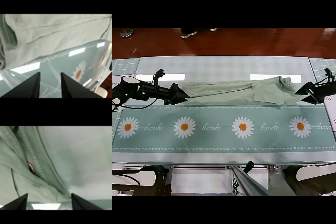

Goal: Fold the shirts.

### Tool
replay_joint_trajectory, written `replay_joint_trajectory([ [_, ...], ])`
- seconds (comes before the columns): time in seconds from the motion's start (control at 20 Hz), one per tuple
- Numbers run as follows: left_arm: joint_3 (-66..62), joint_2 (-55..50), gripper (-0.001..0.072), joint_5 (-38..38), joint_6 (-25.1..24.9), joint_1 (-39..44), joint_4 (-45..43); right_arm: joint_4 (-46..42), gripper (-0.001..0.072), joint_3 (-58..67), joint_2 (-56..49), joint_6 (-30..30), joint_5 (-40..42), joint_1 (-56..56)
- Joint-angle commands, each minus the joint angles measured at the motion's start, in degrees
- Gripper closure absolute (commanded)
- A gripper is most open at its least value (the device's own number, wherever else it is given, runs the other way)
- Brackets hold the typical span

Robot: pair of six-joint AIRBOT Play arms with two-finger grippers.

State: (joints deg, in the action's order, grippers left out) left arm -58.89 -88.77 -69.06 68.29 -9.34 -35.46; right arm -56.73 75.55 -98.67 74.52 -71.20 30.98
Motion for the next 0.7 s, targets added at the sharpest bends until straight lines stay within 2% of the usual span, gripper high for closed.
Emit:
replay_joint_trajectory([
  [0.0,0.0,0.6,0.0383,-1.6,-0.1,0.0,0.0,13.3,0.0094,-6.0,-1.9,-3.9,3.8,0.7],
  [0.25,-0.1,1.6,0.0383,0.7,-0.1,0.1,0.6,16.3,0.0100,-8.5,-3.5,-5.0,7.0,-4.5],
  [0.3,-0.1,1.8,0.0383,1.1,-0.1,0.1,1.1,16.8,0.0139,-8.5,-3.5,-5.0,8.4,-6.4],
  [0.35,-0.1,2.2,0.0383,1.5,-0.1,0.1,1.4,17.8,0.0263,-8.4,-3.5,-5.2,9.2,-8.3],
  [0.4,-0.1,2.8,0.0391,1.6,-0.1,0.1,1.6,18.1,0.0491,-8.0,-3.4,-5.2,9.4,-9.8],
  [0.45,-0.1,3.5,0.0391,1.8,-0.1,0.1,1.6,18.1,0.0687,-7.3,-3.0,-5.2,9.1,-11.0],
  [0.65,-0.1,8.0,0.0400,6.6,-0.1,0.9,1.6,18.1,0.0683,-6.4,5.9,-6.7,8.2,-12.7],
])
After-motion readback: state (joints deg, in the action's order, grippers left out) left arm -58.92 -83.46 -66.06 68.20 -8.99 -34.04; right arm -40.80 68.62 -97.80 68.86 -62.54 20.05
